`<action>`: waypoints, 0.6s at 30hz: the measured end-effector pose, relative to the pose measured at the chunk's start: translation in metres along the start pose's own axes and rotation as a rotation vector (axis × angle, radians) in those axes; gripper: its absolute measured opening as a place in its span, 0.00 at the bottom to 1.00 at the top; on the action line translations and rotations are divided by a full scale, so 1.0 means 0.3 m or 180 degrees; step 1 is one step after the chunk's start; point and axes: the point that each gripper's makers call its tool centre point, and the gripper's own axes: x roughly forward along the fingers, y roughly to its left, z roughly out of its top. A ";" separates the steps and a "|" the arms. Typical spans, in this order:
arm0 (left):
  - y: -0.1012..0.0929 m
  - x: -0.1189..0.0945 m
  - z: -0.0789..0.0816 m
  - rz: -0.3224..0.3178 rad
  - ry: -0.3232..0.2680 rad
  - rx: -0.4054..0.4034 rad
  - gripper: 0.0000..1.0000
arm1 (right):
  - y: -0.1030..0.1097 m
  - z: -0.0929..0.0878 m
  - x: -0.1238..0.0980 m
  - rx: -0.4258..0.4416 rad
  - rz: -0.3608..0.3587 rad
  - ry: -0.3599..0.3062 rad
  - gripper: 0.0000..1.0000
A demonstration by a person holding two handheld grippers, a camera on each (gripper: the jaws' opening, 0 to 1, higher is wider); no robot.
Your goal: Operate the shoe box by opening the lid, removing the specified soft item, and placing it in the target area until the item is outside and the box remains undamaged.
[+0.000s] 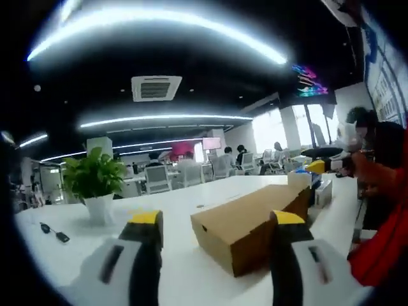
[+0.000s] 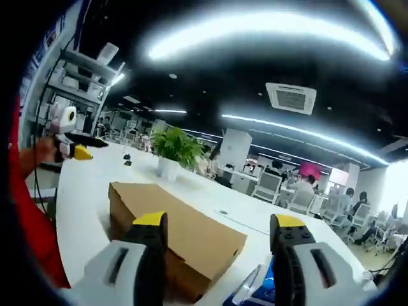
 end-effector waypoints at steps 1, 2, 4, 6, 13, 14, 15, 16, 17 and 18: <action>0.015 -0.019 0.043 0.0060 -0.0180 -0.0017 0.66 | -0.005 0.000 0.001 0.0013 -0.0024 -0.0006 0.58; 0.018 -0.027 0.051 0.0061 -0.0211 -0.0055 0.67 | -0.013 0.004 0.004 0.0051 -0.0072 -0.0032 0.56; 0.026 -0.032 0.053 0.0062 -0.0155 -0.0128 0.67 | -0.014 0.008 0.013 0.0129 -0.0082 -0.0085 0.53; 0.024 -0.033 0.050 0.0005 -0.0134 -0.0187 0.62 | -0.002 0.002 0.029 0.0245 -0.0079 -0.0098 0.52; 0.034 -0.018 0.013 -0.0018 -0.0104 -0.0341 0.63 | 0.033 -0.008 0.041 0.0681 0.0034 -0.0169 0.61; 0.034 -0.014 0.006 -0.0014 -0.0094 -0.0333 0.64 | 0.032 -0.008 0.039 0.0718 0.0052 -0.0175 0.64; 0.036 -0.011 -0.002 -0.0011 -0.0073 -0.0334 0.64 | 0.026 -0.007 0.034 0.0752 0.0037 -0.0195 0.67; 0.032 -0.008 -0.009 -0.0021 -0.0048 -0.0349 0.63 | 0.022 -0.006 0.032 0.0756 0.0026 -0.0208 0.68; 0.028 -0.004 -0.016 -0.0045 -0.0035 -0.0364 0.63 | 0.021 -0.007 0.030 0.0735 0.0017 -0.0203 0.67; 0.025 -0.001 -0.021 -0.0059 -0.0022 -0.0382 0.62 | 0.018 -0.010 0.029 0.0700 0.0005 -0.0183 0.66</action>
